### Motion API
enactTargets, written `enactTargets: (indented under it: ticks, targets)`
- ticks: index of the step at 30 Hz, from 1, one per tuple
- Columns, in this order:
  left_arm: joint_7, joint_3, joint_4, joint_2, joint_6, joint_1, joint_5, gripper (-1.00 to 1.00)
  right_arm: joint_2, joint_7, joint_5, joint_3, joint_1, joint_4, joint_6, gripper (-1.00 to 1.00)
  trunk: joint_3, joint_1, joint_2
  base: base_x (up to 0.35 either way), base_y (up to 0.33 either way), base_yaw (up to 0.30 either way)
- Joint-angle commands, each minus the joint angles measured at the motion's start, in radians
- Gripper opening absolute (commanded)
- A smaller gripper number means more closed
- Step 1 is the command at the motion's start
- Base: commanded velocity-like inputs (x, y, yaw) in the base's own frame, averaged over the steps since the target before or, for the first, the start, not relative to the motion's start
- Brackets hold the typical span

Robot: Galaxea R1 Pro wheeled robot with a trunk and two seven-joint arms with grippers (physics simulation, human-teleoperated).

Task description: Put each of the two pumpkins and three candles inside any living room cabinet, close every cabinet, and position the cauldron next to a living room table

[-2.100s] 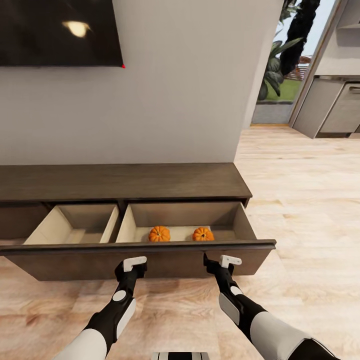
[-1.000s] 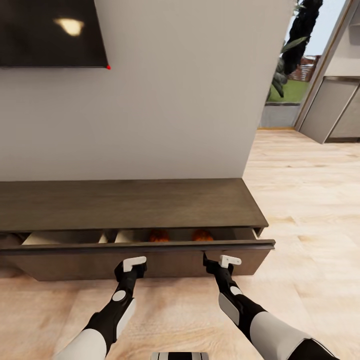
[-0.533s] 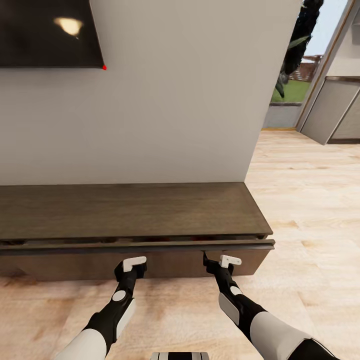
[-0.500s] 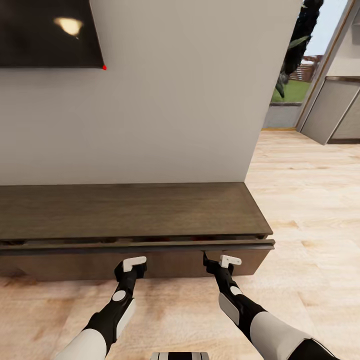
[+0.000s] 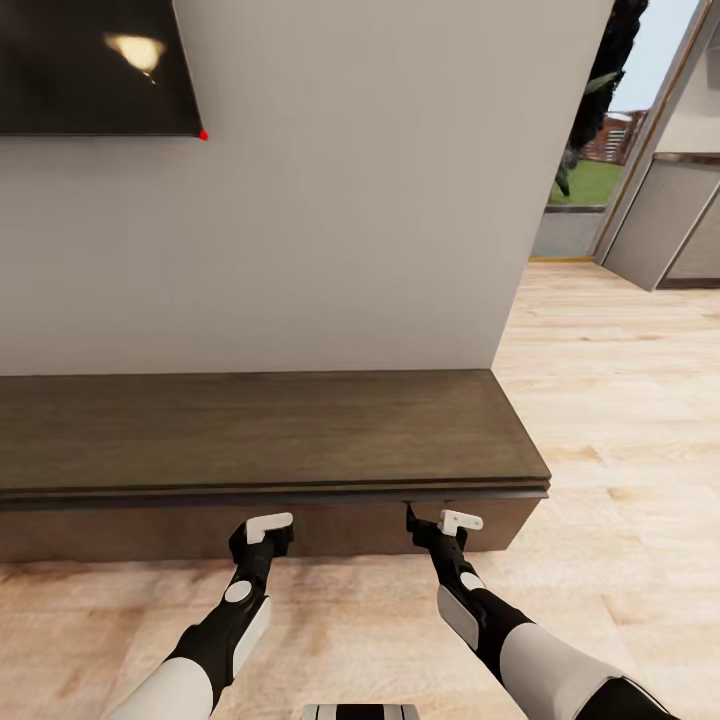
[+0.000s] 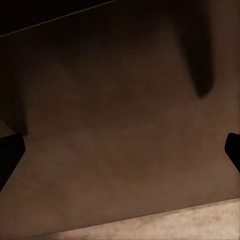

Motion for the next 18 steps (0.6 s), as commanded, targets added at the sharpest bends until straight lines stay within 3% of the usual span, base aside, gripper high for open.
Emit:
enactTargets:
  ticks: [1,10,18]
  targets:
    - [0.000,0.000,0.000,0.000,0.000,0.000,0.000,1.00,0.000,-0.001,0.000,-0.002,0.000,0.000,0.000,1.00,0.000,0.000,0.000,0.002,0.000,0.000]
    - [0.001,0.000,0.000,0.000,0.000,0.000,0.000,1.00,0.000,-0.001,0.000,-0.002,0.000,0.000,0.000,1.00,0.000,0.000,0.000,0.084,0.000,0.000]
    - [0.001,0.001,0.000,0.000,-0.001,0.000,0.000,1.00,0.000,-0.001,0.000,-0.002,0.000,0.000,0.000,1.00,0.000,0.000,0.000,-0.280,0.000,0.000]
